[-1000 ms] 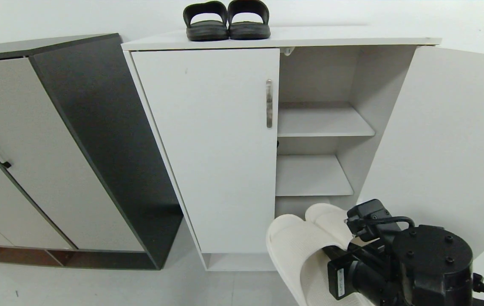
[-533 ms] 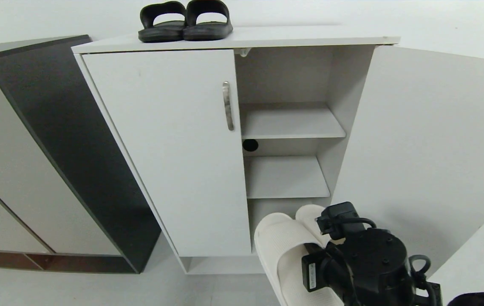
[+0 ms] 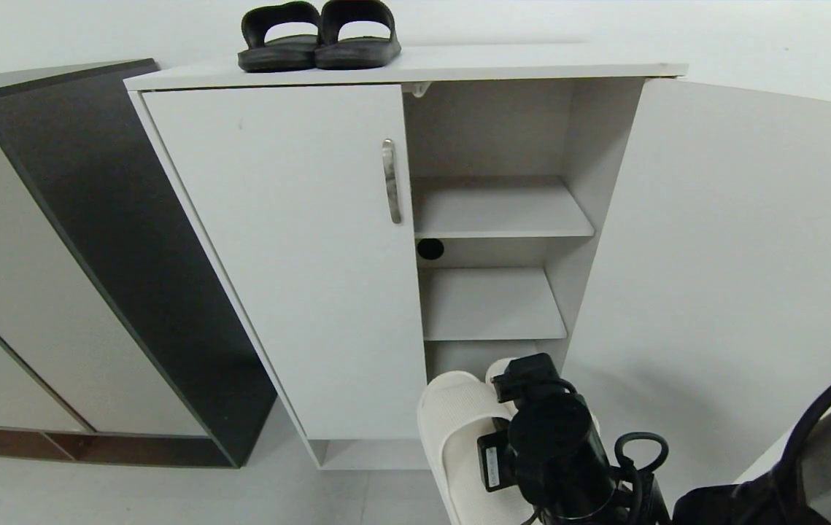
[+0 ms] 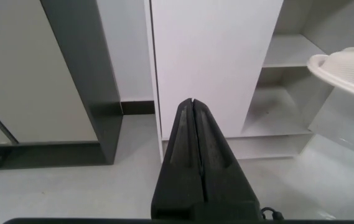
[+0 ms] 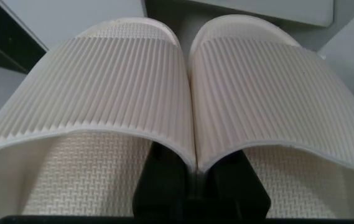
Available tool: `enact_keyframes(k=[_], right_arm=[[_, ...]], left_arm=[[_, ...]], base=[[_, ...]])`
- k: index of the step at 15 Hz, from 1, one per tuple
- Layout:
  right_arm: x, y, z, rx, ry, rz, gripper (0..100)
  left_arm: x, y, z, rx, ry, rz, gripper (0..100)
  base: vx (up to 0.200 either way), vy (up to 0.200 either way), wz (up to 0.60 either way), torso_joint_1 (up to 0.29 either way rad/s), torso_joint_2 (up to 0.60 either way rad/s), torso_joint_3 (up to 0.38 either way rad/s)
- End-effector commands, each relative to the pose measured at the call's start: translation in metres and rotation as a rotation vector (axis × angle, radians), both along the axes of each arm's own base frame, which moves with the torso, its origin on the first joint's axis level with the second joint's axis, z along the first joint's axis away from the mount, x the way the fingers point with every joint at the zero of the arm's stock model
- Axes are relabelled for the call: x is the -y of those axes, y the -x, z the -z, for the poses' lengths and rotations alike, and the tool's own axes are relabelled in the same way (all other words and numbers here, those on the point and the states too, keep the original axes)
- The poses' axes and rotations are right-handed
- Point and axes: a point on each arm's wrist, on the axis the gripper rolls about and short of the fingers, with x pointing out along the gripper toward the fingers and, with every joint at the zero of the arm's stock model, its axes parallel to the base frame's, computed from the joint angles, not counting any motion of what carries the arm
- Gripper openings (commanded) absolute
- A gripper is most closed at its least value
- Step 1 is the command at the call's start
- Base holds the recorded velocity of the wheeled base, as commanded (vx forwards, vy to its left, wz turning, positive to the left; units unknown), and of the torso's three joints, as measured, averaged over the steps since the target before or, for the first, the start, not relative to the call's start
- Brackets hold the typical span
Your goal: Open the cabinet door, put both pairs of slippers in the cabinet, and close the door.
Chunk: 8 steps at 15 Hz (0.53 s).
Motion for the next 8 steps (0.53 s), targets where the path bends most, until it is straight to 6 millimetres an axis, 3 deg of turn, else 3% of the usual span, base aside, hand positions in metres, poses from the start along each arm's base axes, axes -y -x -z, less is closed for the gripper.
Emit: enact_keyframes(k=[1,6,8], right_arm=[[-0.001,-0.004,0.008,-0.014,0.018,0.008,0],[0.003,-0.016,0.018,-0.03,0.031,0.049,0],[0.002,-0.029,0.017,-0.019,0.027,0.073,0]], left_arm=[[0.0,0.0,0.0,-0.001,0.0,0.001,0],[0.0,0.0,0.0,-0.001,0.0,0.001,0],[0.0,0.0,0.0,-0.001,0.0,0.001,0]], base=[[0.0,0.0,0.0,0.0,0.0,0.0],[0.0,0.0,0.0,0.0,0.0,0.0],[0.0,0.0,0.0,0.0,0.0,-0.146]])
